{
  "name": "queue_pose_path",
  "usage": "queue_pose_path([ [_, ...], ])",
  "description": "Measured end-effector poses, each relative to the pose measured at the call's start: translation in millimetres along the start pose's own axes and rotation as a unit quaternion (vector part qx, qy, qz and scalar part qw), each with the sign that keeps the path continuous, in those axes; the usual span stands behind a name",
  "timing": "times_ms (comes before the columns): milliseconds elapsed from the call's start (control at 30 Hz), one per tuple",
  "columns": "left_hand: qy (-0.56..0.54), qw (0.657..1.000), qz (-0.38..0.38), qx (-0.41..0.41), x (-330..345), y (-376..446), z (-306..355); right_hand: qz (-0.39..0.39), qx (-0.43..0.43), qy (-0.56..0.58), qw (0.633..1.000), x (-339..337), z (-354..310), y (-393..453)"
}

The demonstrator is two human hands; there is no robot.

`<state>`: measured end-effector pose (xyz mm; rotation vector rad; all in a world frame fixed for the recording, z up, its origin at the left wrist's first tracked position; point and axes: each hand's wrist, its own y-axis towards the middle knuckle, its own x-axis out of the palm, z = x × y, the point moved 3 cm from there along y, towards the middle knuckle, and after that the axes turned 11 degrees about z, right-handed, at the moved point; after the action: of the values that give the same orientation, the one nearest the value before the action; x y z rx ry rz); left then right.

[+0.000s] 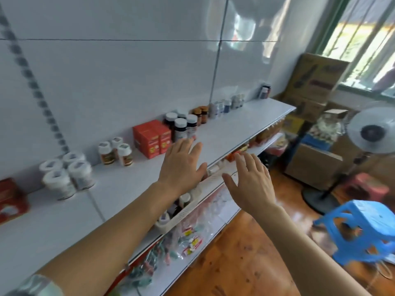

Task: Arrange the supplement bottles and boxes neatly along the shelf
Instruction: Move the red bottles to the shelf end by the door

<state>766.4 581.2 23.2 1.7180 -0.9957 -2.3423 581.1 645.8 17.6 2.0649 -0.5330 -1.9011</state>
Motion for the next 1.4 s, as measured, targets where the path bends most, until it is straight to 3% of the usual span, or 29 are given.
queue_pose_path([
  [533,-0.073,0.991,-0.027,0.107,178,234,148,0.014,0.136,-0.035,0.99,49,237,151],
  [867,-0.06,0.995,-0.021,0.08,286,382,251,0.028,0.108,-0.033,0.993,78,410,272],
  [1400,-0.044,0.998,-0.009,0.032,468,620,288,0.009,0.064,-0.008,0.998,187,577,517],
])
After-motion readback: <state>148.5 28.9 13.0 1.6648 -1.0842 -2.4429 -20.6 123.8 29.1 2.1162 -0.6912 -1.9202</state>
